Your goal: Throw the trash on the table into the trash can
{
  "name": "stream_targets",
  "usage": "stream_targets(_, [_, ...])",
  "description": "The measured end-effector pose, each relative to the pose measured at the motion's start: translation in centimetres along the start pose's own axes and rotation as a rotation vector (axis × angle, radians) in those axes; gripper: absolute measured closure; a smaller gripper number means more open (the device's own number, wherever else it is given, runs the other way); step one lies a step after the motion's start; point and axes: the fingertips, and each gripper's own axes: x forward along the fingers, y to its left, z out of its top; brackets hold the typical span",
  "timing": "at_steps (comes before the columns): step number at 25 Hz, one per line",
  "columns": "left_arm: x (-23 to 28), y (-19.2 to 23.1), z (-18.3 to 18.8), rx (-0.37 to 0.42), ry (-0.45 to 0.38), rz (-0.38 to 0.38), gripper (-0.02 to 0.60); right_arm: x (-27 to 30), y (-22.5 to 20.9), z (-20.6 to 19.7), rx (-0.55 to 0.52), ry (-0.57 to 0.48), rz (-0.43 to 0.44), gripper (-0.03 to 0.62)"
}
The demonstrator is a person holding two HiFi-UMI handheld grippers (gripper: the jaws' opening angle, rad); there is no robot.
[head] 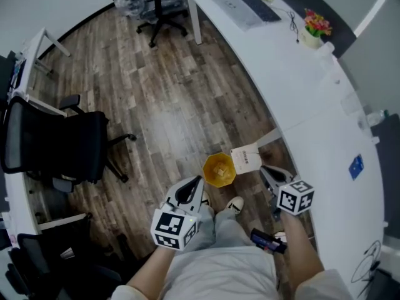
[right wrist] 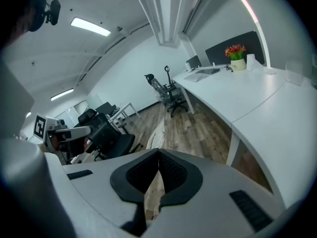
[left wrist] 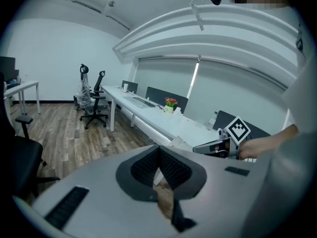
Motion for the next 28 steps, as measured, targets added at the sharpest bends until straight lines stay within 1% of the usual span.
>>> stream_targets(2, [0.7,1.4,-1.0,-0.009,0.006,0.016,0.581,1.7,-0.3,-1.4,0.009,0.025,0.008,0.562])
stream_targets(6, [3.3,3.8,-3.5,-0.057,0.019,0.046,0.581,5.6,-1.8,-3.5,-0.013,0.078,0.027,0.562])
stream_targets(9, [5.3,5.1,-6.1,-0.061,0.038,0.050,0.581,8.2,-3.1,-6.0,0.004,0.113,0.031,0.562])
stream_targets(13, [8.4,6.9,-10.4,-0.085,0.047,0.057,0.581,12.0,-5.2,-10.4,0.007,0.173,0.027,0.562])
stream_targets(20, [14.2,8.4,-18.1,-0.069,0.113,0.055,0.581,17.5,-10.7,-18.9,0.072,0.254,0.006,0.562])
stream_targets(23, [16.2,9.1,-21.0,-0.057,0.111,0.059,0.581,19.8,-12.4,-22.5,0.078,0.280,0.002,0.562])
stream_targets(28, [18.1,10.7,-25.4,-0.067,0.109,0.076,0.581,24.4,-15.0,-28.1,0.084,0.333,-0.018,0.562])
